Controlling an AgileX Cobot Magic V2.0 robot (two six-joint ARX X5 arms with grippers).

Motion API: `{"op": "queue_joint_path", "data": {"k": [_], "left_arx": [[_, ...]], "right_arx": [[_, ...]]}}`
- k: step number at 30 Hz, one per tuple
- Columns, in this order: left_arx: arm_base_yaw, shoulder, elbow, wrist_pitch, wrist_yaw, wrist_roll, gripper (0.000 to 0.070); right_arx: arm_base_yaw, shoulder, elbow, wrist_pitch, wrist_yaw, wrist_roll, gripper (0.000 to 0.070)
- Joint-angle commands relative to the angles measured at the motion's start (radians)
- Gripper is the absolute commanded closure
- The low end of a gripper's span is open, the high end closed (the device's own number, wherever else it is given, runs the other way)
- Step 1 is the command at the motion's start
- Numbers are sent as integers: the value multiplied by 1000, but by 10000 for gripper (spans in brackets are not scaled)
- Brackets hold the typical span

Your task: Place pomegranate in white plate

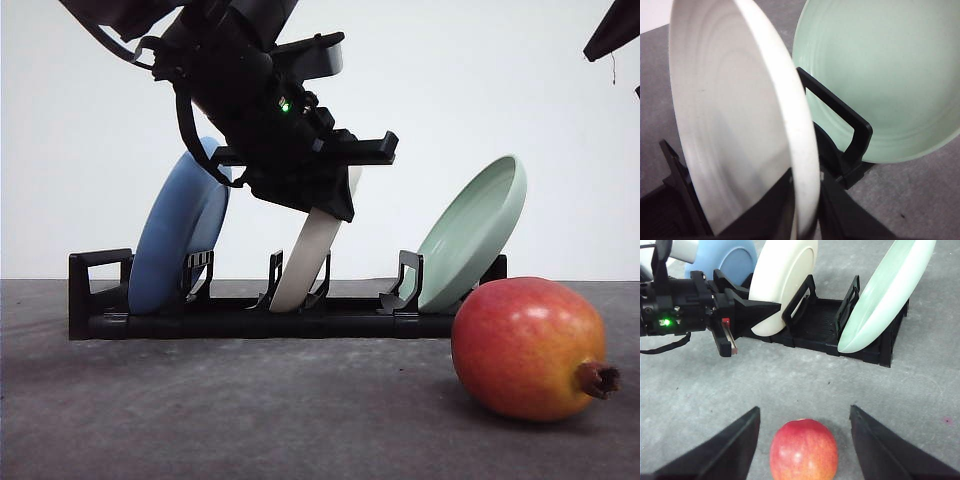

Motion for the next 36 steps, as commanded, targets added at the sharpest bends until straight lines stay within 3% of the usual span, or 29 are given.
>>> {"op": "queue_joint_path", "data": {"k": [1, 4, 18, 25, 36], "left_arx": [[-10, 3, 23, 5, -4, -34, 649], [-10, -18, 23, 4, -3, -82, 697], [-11, -216, 23, -75, 54, -215, 697], [-32, -359, 22, -233, 104, -231, 697], [-166, -580, -4, -536, 59, -219, 697]], "right_arx": [[5, 3, 17, 9, 2, -3, 337], [5, 3, 17, 9, 2, -4, 338], [5, 3, 17, 9, -1, -4, 338], [5, 3, 17, 10, -1, -4, 337], [5, 3, 17, 10, -1, -4, 337]]}}
